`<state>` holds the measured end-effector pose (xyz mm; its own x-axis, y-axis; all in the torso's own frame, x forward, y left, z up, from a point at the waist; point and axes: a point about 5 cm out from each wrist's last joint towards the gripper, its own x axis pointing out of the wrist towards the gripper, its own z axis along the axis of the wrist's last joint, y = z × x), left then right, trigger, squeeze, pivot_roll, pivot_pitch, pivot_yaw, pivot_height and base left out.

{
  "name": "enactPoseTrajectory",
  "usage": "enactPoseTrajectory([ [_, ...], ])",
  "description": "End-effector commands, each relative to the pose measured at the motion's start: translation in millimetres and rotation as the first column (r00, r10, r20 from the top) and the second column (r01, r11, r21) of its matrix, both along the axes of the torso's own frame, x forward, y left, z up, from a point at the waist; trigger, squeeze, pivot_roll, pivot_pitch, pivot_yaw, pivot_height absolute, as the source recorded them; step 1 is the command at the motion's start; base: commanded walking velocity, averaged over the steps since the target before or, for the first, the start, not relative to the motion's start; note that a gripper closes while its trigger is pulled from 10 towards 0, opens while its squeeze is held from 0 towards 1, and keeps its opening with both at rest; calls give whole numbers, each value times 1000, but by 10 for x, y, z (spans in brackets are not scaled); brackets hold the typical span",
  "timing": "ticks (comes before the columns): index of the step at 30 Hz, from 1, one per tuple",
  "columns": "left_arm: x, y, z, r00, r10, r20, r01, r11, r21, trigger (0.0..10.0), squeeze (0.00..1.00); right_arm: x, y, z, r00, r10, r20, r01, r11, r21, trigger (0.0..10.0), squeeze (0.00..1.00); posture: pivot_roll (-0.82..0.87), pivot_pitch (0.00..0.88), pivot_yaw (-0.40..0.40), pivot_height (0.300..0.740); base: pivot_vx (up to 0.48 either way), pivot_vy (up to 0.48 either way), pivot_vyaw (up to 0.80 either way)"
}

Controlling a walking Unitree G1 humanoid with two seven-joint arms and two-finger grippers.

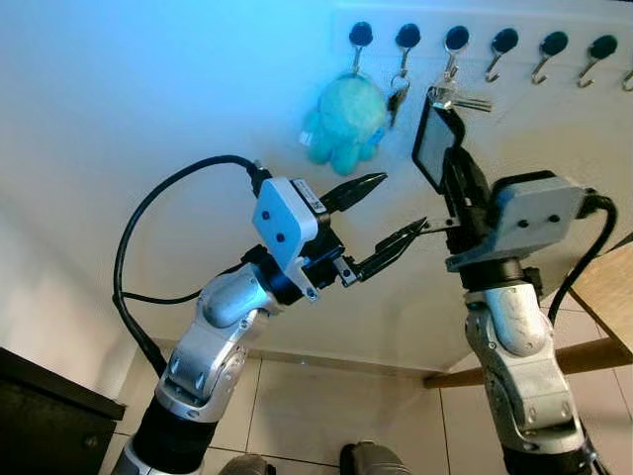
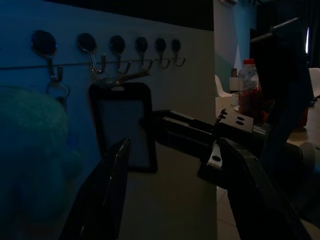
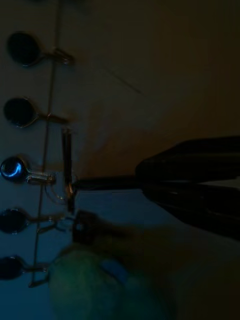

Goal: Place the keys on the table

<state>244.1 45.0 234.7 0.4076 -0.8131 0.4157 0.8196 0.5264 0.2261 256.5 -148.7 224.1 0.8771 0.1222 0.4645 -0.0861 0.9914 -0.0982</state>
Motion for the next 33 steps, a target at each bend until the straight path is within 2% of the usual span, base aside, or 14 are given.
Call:
enactPoseTrajectory([
  [1, -16, -6, -15, 1000, -3, 6, 3, 1000, 24, 10000, 0, 9, -52, -191, 996, 22, -92, -14, 996, 86, 10000, 1000, 40, 130, 13, 740, 0, 0, 0],
  [3, -15, -5, -18, 1000, -2, 6, 1, 1000, 26, 10000, 0, -2, -58, -214, 995, 33, -95, -23, 994, 111, 10000, 1000, 40, 129, 13, 740, 0, 0, 0],
  [8, -16, -1, -19, 1000, -2, 6, 1, 1000, 27, 10000, 0, -8, -41, -204, 996, 31, -84, -22, 994, 104, 10000, 1000, 38, 128, 16, 740, 0, 0, 0],
  [9, -16, 0, -20, 1000, -2, 6, 2, 1000, 28, 10000, 0, -9, -34, -193, 997, 31, -77, -23, 995, 100, 10000, 745, 38, 128, 16, 740, 0, 0, 0],
  [10, -17, 0, -19, 1000, -3, 6, 3, 1000, 28, 10000, 0, -13, -25, -174, 997, 35, -62, -29, 994, 102, 10000, 0, 37, 125, 17, 740, 0, 0, 0],
  [18, -19, 2, -22, 1000, -6, 10, 6, 1000, 28, 10000, 0, -56, 11, -46, 997, 69, 30, -72, 993, 96, 10000, 0, 38, 111, 17, 740, 0, 0, 0],
  [20, -13, -1, -13, 1000, 0, 15, 0, 1000, 22, 10000, 0, -54, 42, 153, 990, 81, 113, -91, 992, 84, 10000, 0, 37, 104, 17, 740, 0, 0, 0],
  [23, 4, -2, 5, 1000, 15, 21, -15, 1000, 7, 10000, 0, 12, 37, 210, 992, 63, 105, -71, 995, 71, 10000, 0, 36, 99, 16, 740, 0, 0, 0],
  [24, 9, -3, 15, 1000, 18, 22, -18, 1000, -2, 10000, 0, 50, 35, 213, 994, 50, 94, -55, 997, 49, 10000, 1000, 35, 96, 17, 740, 0, 0, 0],
  [31, 11, -28, 40, 1000, 13, 26, -13, 1000, -18, 10000, 0, 148, 51, 283, 994, 21, 111, -23, 1000, 18, 10000, 1000, 35, 87, 17, 740, 0, 0, 0],
  [32, 10, -32, 42, 1000, 12, 26, -11, 1000, -18, 10000, 0, 161, 45, 292, 994, 5, 112, -7, 1000, 17, 10000, 235, 36, 84, 16, 740, 0, 0, 0],
  [33, 9, -35, 41, 1000, 11, 27, -10, 1000, -19, 10000, 0, 177, 35, 292, 994, -11, 111, 9, 1000, 19, 10000, 0, 35, 82, 16, 740, 0, 0, 0],
])
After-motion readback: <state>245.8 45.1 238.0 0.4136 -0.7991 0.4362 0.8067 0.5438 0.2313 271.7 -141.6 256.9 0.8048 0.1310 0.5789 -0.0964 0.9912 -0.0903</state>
